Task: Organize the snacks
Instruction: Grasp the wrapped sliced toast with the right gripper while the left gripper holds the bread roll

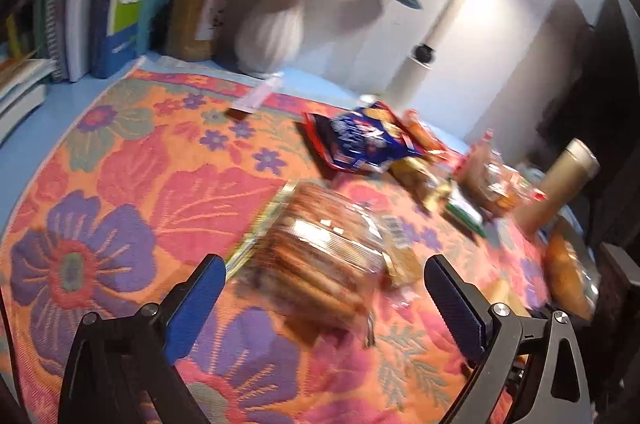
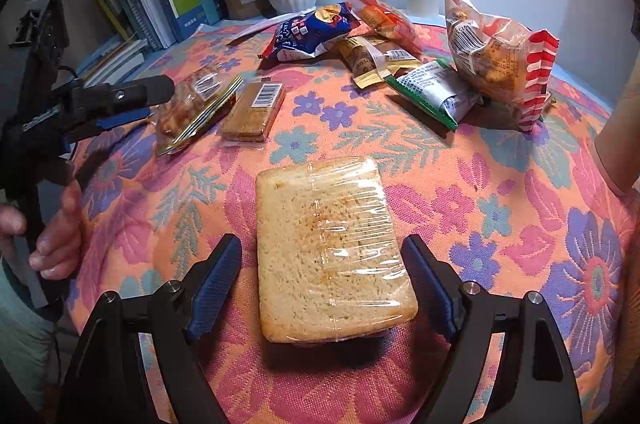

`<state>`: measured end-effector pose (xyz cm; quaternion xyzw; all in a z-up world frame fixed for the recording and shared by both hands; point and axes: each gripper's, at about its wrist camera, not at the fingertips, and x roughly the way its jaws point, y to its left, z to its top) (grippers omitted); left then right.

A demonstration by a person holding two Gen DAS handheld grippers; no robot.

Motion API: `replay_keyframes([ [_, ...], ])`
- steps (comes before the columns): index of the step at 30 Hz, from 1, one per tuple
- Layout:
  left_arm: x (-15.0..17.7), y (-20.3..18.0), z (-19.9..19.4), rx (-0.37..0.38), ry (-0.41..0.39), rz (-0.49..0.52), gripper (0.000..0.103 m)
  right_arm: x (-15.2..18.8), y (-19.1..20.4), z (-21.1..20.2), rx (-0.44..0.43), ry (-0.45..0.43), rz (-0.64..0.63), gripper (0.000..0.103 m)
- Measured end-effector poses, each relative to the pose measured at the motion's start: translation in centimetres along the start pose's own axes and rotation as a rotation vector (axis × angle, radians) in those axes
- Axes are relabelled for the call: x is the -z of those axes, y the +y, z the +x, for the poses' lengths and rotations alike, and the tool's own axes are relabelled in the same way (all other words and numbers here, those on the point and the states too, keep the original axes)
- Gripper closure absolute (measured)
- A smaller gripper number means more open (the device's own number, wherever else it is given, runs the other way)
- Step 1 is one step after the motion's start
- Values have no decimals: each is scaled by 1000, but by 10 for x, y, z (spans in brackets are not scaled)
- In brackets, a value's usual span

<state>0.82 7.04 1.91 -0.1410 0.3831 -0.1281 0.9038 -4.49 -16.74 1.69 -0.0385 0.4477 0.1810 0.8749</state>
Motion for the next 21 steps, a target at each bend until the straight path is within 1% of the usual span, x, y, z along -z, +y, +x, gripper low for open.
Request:
replay_keyframes([
  [2, -2, 2, 9, -72, 40, -19, 4, 0, 1, 0, 2, 0, -2, 20],
  [3, -2, 2, 10, -67, 47, -16, 4, 0, 1, 0, 2, 0, -2, 20],
  [4, -1, -1, 10, -59, 46, 2, 4, 0, 1, 0, 3, 0, -2, 20],
  [6, 0, -7, 12, -81, 47, 38, 4, 0, 1, 0, 6, 0, -3, 20],
  [7, 0, -12, 16, -93, 63, 65, 4, 0, 1, 0, 7, 0, -4, 20],
  [9, 0, -21, 28, -136, 113, 125, 4, 0, 2, 1, 11, 1, -6, 20],
  [11, 0, -28, 38, -204, 149, 163, 4, 0, 2, 1, 14, 0, -8, 20],
  [12, 1, -30, 40, -222, 150, 175, 8, 0, 2, 1, 14, -1, -8, 20],
  [13, 1, -31, 40, -235, 145, 182, 15, 0, 2, 1, 16, -2, -7, 21],
  [14, 1, -30, 40, -244, 137, 179, 17, 0, 2, 0, 19, -4, -5, 23],
  [15, 1, -29, 39, -242, 132, 173, 20, -1, 1, 0, 19, -9, -4, 32],
  [16, 0, -27, 37, -229, 124, 167, 26, 0, 0, -1, 22, -16, -3, 39],
  [17, 0, -25, 34, -213, 111, 159, 29, 0, 0, -2, 23, -21, -1, 46],
  [18, 0, -24, 31, -201, 99, 154, 41, 0, 0, -3, 16, -26, 1, 47],
  [19, 0, -24, 29, -186, 89, 151, 46, 1, -1, -5, 9, -30, 3, 48],
  [21, 1, -23, 25, -179, 76, 146, 47, 1, 0, -6, 6, -35, 5, 49],
])
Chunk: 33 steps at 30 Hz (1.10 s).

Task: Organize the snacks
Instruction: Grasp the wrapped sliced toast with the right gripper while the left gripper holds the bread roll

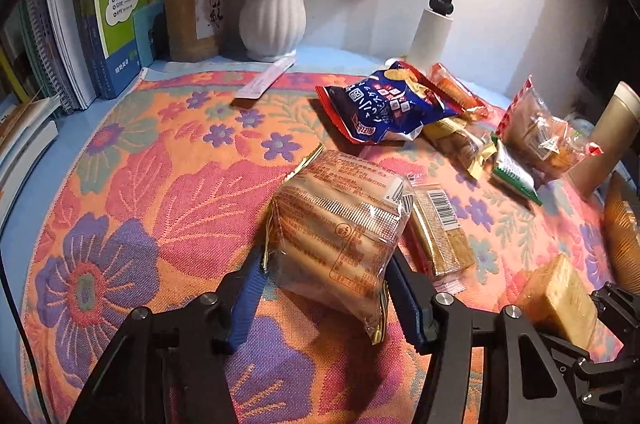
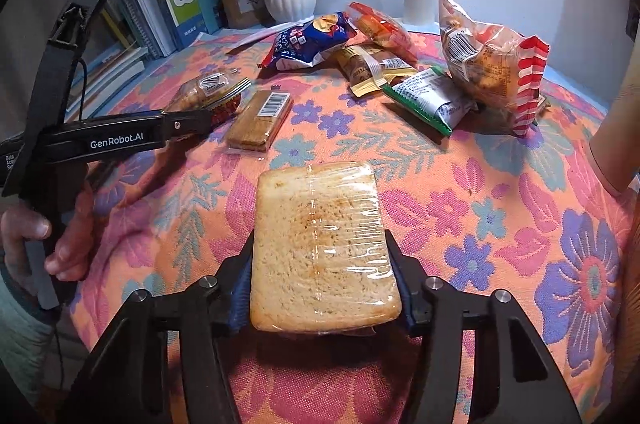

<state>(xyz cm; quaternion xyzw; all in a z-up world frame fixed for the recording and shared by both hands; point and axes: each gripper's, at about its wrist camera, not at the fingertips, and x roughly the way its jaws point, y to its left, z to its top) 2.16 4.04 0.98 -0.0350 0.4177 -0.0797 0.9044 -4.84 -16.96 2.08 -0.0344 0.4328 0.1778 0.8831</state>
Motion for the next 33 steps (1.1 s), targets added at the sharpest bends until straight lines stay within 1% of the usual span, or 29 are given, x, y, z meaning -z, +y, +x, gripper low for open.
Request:
replay_keyframes([
  [3, 1, -1, -5, 4, -25, -3, 50, 1, 0, -2, 0, -5, 4, 50],
  [6, 3, 1, -14, 18, -73, -15, 51, 1, -2, -6, -8, -25, 21, 50],
  [10, 5, 8, -26, 40, -131, -54, 53, 1, -7, -15, -30, -63, 52, 50],
  [14, 6, 16, -34, 63, -165, -81, 54, 2, -10, -24, -50, -100, 66, 50],
  [17, 7, 15, -41, 75, -182, -86, 54, 1, -13, -31, -76, -117, 80, 50],
  [19, 9, 10, -49, 103, -192, -90, 55, 1, -17, -36, -76, -122, 97, 50],
  [21, 9, 4, -54, 109, -195, -75, 55, 2, -20, -42, -71, -131, 102, 50],
  [22, 9, 1, -54, 104, -190, -63, 55, 3, -22, -45, -66, -136, 105, 50],
  [24, 10, -4, -52, 89, -153, -44, 55, 3, -26, -50, -57, -137, 114, 50],
  [26, 15, -2, -49, 127, -74, -37, 48, 5, -30, -52, -52, -132, 112, 50],
  [28, 22, 2, -52, 143, -40, -36, 27, 9, -31, -53, -44, -132, 102, 50],
  [29, 25, 4, -56, 125, -46, -32, 22, 11, -33, -51, -46, -129, 104, 50],
  [31, 27, 8, -63, 103, -90, -30, 9, 13, -37, -44, -67, -112, 124, 50],
  [32, 23, 10, -66, 103, -109, -38, 7, 14, -38, -40, -75, -99, 134, 50],
  [33, 20, 11, -66, 109, -108, -40, 7, 15, -38, -37, -73, -85, 139, 50],
])
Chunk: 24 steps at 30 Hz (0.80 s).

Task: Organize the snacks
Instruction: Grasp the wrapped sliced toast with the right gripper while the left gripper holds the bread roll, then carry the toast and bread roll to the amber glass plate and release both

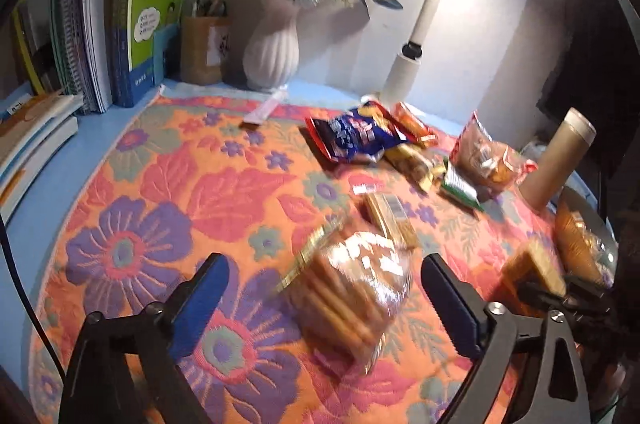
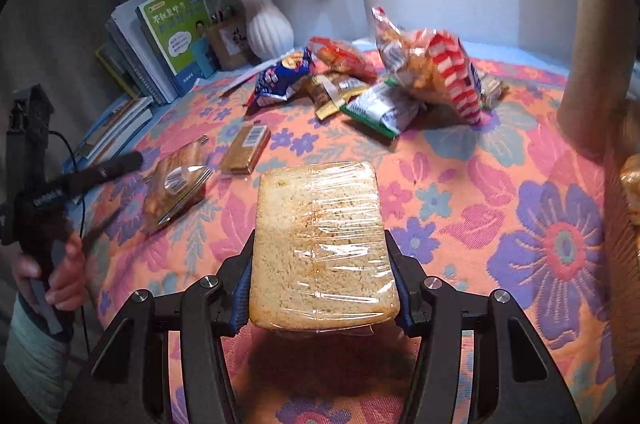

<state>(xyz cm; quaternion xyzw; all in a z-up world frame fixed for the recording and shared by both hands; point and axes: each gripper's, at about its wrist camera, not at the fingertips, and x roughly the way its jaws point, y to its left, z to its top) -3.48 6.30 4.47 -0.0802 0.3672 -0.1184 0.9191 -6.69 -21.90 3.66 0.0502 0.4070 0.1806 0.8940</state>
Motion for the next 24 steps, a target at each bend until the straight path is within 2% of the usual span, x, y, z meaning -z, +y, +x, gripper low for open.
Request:
replay_keyframes([
  [2, -10, -1, 5, 61, 47, 14, 6, 0, 1, 3, 16, 13, -6, 50],
  [4, -13, -4, 13, 91, 83, 38, 0, 0, 1, 3, 7, 13, -11, 49],
  [9, -7, -21, 52, 11, 201, 178, 0, 0, 1, 10, 23, 40, -17, 49],
  [11, -4, -23, 63, 19, 226, 199, 1, 1, 4, 11, 27, 41, -34, 49],
  [12, -3, -23, 64, 35, 230, 199, 14, 1, 6, 11, 31, 41, -43, 49],
  [13, -3, -25, 62, 80, 230, 198, 34, 1, 7, 11, 36, 41, -52, 49],
  [14, -4, -26, 61, 99, 236, 197, 36, 1, 8, 11, 37, 42, -57, 49],
  [16, -3, -32, 57, 70, 220, 220, 42, 1, 9, 10, 35, 40, -62, 49],
  [19, 1, -42, 48, 41, 189, 260, 44, 1, 9, 5, 25, 23, -56, 50],
  [21, 0, -46, 37, 53, 165, 249, 44, 0, 7, -3, 10, 8, -40, 50],
  [24, -8, -55, 19, 113, 119, 220, 44, -3, 6, -18, 5, -21, -21, 50],
])
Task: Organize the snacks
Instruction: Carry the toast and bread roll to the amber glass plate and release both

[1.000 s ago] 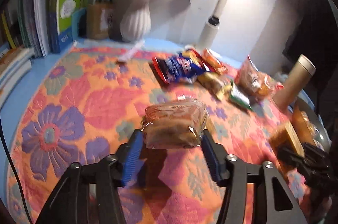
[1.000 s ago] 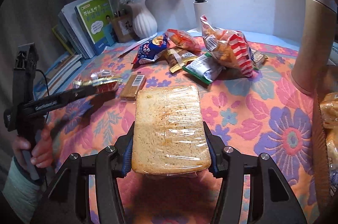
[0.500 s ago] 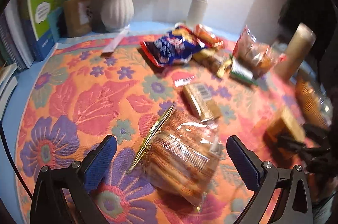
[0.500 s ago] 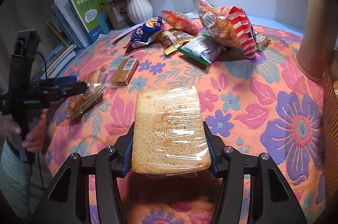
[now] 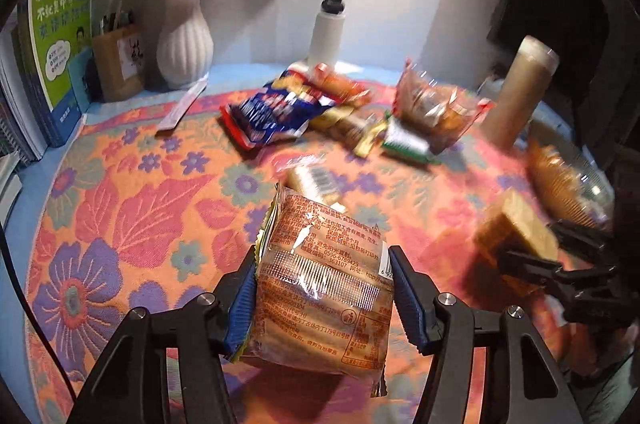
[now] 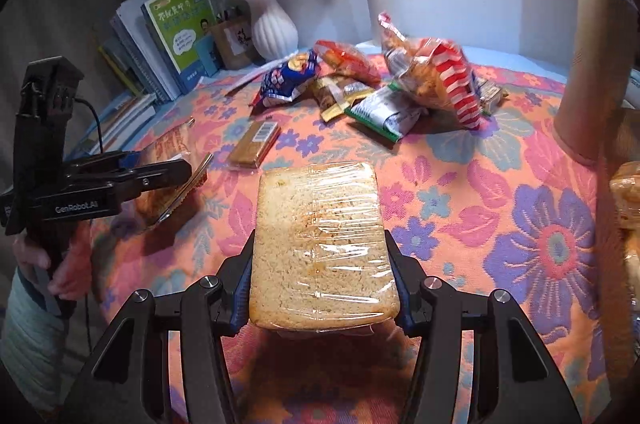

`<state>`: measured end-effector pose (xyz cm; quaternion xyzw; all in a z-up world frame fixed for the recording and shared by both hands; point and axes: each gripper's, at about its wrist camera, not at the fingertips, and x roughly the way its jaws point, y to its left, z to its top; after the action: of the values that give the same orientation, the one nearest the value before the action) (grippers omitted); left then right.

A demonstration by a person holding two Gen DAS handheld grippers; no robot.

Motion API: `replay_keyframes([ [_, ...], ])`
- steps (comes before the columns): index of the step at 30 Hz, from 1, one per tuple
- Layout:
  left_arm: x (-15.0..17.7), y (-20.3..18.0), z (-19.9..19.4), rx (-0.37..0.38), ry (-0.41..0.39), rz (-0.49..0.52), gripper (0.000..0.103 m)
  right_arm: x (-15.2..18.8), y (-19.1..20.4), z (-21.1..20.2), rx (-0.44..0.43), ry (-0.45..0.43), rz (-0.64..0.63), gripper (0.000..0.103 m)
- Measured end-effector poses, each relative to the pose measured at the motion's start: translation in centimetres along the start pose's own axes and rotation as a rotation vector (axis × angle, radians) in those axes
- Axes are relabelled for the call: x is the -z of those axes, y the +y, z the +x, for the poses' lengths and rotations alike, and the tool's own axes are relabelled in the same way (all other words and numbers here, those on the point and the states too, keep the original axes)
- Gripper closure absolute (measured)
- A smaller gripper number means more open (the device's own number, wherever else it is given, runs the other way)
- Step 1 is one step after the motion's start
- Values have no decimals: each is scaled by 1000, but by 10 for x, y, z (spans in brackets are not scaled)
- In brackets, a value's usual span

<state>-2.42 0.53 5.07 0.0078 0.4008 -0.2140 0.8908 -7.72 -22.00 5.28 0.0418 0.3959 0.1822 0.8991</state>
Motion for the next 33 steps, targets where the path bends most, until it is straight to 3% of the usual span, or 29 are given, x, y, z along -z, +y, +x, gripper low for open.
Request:
replay_keyframes([
  [6, -26, -44, -24, 92, -85, 28, 44, -11, -5, -52, 56, -119, 3, 50],
  [12, -59, -113, -19, 193, -113, 91, 44, -13, -34, -95, 241, -186, 59, 50],
  [17, -88, -187, 1, 297, -92, 171, 44, -10, -97, -140, 329, -264, 214, 50],
  [22, -102, -268, 31, 375, -59, 281, 44, 1, -170, -172, 502, -296, 393, 50],
  [30, -103, -342, 63, 466, -22, 357, 43, 26, -231, -191, 554, -287, 535, 49],
  [32, -102, -350, 70, 457, -27, 363, 37, 30, -236, -189, 542, -281, 548, 48],
  [33, -101, -352, 74, 443, -23, 365, 24, 29, -238, -187, 536, -271, 558, 44],
])
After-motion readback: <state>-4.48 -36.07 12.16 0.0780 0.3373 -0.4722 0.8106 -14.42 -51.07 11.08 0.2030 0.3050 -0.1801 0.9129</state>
